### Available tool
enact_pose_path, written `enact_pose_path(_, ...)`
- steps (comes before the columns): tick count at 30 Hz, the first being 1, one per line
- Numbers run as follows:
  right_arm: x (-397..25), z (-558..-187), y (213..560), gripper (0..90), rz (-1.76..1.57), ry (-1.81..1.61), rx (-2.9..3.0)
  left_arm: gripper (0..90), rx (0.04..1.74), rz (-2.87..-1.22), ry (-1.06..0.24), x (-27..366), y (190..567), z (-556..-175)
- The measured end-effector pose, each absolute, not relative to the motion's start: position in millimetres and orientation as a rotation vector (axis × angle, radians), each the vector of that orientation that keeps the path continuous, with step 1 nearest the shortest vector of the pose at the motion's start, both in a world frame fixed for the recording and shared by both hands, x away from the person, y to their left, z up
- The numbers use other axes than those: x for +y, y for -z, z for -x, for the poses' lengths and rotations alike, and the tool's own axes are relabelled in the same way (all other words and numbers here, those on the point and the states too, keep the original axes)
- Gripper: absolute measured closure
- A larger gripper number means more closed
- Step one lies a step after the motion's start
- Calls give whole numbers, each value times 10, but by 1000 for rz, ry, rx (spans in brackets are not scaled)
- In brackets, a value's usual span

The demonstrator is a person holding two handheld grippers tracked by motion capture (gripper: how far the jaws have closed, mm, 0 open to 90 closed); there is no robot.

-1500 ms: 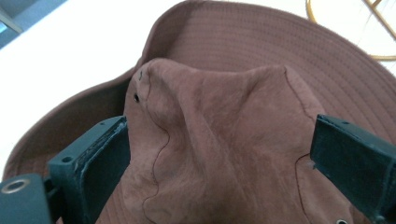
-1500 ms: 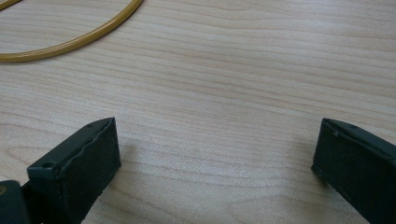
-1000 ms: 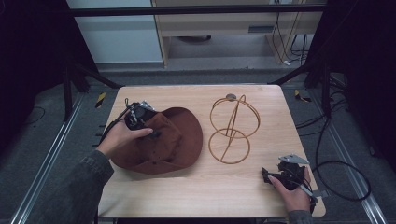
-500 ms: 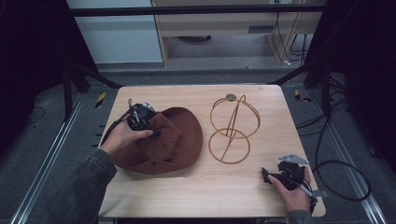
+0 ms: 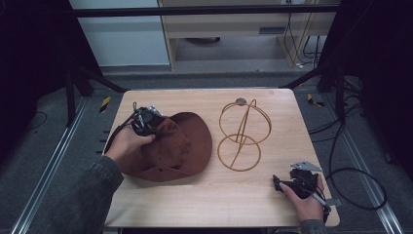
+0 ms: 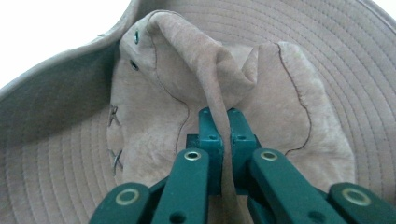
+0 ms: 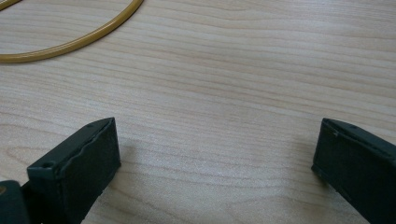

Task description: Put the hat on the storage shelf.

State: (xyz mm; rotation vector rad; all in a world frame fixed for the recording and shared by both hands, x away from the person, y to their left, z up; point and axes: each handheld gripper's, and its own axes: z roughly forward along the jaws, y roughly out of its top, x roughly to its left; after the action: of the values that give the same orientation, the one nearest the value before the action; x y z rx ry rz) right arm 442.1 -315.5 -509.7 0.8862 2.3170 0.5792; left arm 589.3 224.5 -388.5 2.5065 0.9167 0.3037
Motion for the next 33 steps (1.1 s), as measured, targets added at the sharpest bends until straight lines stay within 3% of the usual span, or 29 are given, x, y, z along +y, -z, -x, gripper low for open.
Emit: enact_pose_path(33,-3155,-4421,5098,8,-887,-581,2317,882,788,-2290,-475,2662,3173,-5187)
